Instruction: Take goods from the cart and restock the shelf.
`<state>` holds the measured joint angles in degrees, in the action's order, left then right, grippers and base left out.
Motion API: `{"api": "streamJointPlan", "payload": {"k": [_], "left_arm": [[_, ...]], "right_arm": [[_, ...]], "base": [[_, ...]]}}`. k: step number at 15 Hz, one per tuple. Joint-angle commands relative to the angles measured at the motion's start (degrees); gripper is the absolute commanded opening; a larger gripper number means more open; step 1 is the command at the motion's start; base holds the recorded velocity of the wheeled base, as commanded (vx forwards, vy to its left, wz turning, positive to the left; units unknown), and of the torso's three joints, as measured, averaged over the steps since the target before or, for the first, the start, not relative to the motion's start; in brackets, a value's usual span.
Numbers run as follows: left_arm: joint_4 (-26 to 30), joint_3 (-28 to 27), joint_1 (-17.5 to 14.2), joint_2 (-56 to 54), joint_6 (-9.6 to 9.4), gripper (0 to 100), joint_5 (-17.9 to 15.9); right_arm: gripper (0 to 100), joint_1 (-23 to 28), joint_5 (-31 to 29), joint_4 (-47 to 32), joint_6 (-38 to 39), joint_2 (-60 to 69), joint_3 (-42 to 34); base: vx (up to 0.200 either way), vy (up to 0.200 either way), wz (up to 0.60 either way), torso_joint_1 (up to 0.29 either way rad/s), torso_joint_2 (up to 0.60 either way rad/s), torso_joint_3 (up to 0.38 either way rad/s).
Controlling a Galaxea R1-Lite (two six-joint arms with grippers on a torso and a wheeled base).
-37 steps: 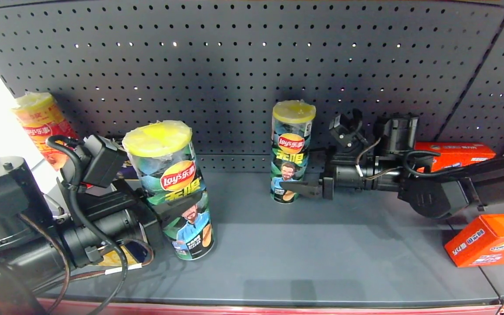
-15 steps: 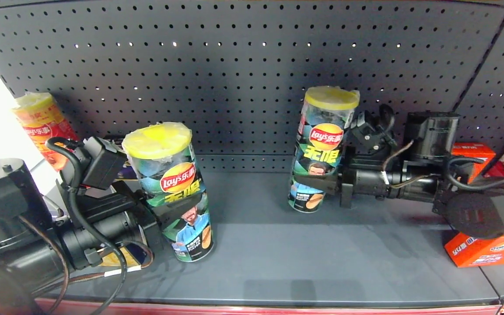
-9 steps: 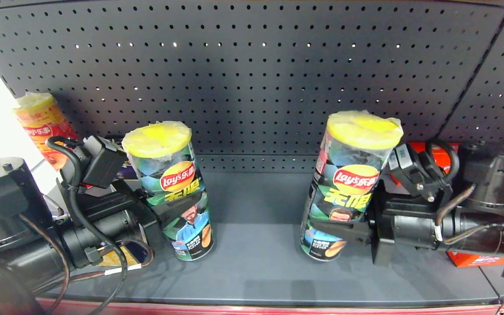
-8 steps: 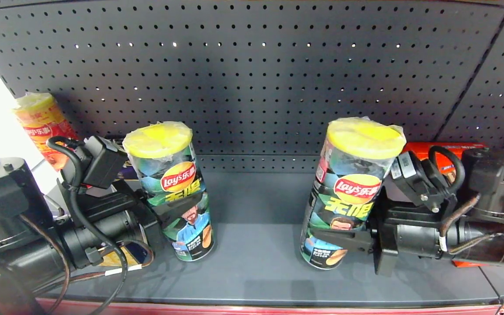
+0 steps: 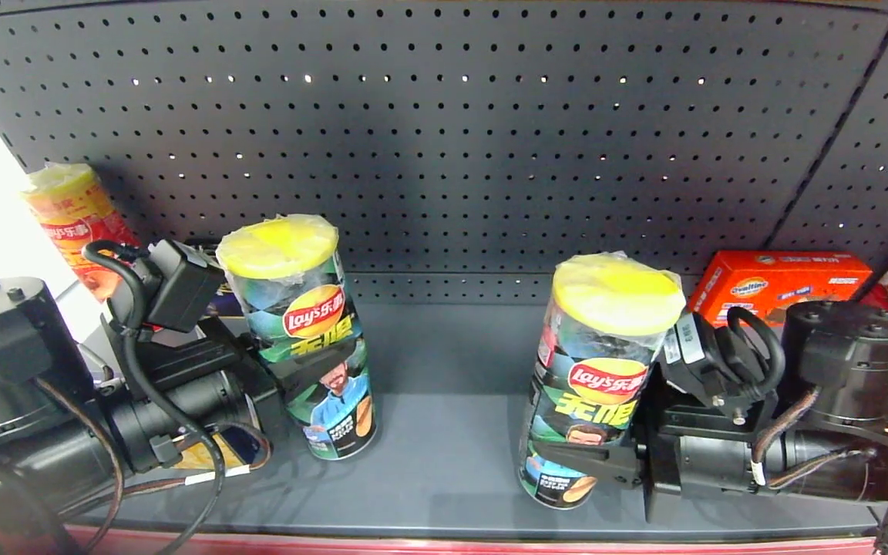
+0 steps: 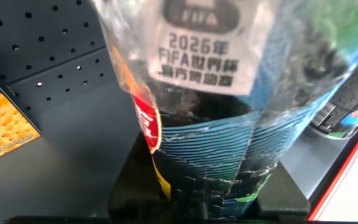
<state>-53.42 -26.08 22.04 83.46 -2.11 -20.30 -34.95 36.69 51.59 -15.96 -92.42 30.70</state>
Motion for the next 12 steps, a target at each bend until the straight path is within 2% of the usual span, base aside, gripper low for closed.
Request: {"api": "streamJointPlan", "payload": {"k": [1,10,11,12], "left_arm": [[-0.02,-0.12,0.02,0.04,0.0,0,-0.01],[-0.02,-0.2,0.2,0.13,-0.09,0,-0.27],[-0.02,-0.2,0.2,0.13,-0.09,0,-0.18],[-0.02,-0.2,0.2,0.13,-0.09,0,-0.18]], "right_arm": [[0,0.67,0.04,1.32,-0.04,-3.3,-0.02],[0,1.2,-0.04,2.37,-0.13,-4.7,0.07],[100,1.2,-0.13,2.37,-0.65,-4.44,0.07],[100,1.29,-0.66,2.37,-1.36,-4.0,-0.11]], "base": [[0.0,0.0,0.0,0.0,0.0,0.0],[0.0,0.0,0.0,0.0,0.0,0.0],[0.0,0.0,0.0,0.0,0.0,0.0],[0.0,0.0,0.0,0.0,0.0,0.0]]}}
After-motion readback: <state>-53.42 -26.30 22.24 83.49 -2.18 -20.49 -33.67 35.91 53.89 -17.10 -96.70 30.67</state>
